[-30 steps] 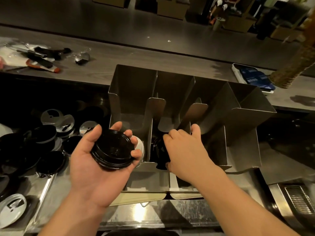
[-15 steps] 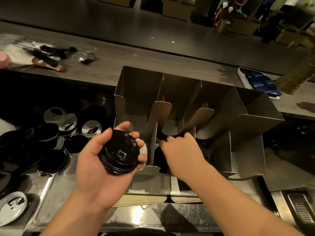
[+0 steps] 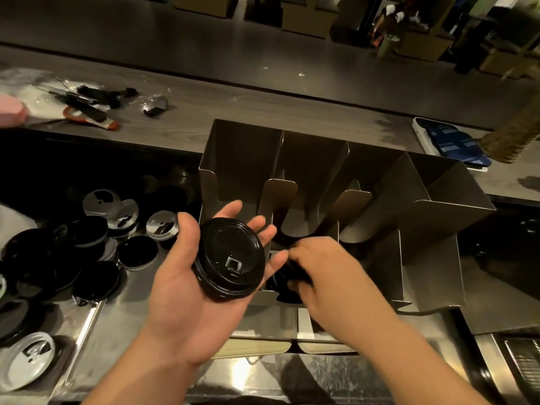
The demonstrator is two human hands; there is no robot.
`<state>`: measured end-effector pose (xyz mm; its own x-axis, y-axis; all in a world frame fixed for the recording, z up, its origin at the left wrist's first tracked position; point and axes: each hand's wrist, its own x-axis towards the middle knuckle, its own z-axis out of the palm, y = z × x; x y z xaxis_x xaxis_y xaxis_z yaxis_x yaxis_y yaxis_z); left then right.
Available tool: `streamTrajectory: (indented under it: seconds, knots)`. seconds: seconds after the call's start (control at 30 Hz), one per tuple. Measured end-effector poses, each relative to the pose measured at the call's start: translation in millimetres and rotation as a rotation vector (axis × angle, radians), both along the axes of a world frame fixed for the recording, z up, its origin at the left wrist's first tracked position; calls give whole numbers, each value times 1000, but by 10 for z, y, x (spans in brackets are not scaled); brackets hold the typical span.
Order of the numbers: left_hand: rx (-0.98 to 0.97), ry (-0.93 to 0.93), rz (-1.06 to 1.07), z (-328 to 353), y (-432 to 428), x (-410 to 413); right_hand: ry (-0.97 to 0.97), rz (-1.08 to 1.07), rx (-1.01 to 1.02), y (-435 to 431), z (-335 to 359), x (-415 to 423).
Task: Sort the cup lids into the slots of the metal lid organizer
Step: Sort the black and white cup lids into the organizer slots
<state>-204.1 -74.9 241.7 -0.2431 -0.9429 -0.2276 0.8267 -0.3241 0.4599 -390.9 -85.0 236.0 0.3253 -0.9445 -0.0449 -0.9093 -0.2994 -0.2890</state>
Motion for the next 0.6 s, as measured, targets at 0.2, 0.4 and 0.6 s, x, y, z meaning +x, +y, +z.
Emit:
streamTrajectory:
  seconds: [0.2, 0.4, 0.6]
  knots:
    - [-354, -468, -31, -37, 56, -312, -998, -262, 523, 289, 383, -82]
    - [-598, -779, -104, -88, 59, -590, -1290, -359, 577, 368, 257, -259]
    - [-653, -947, -101, -81, -26, -732, -1383, -445, 409, 340, 301, -657]
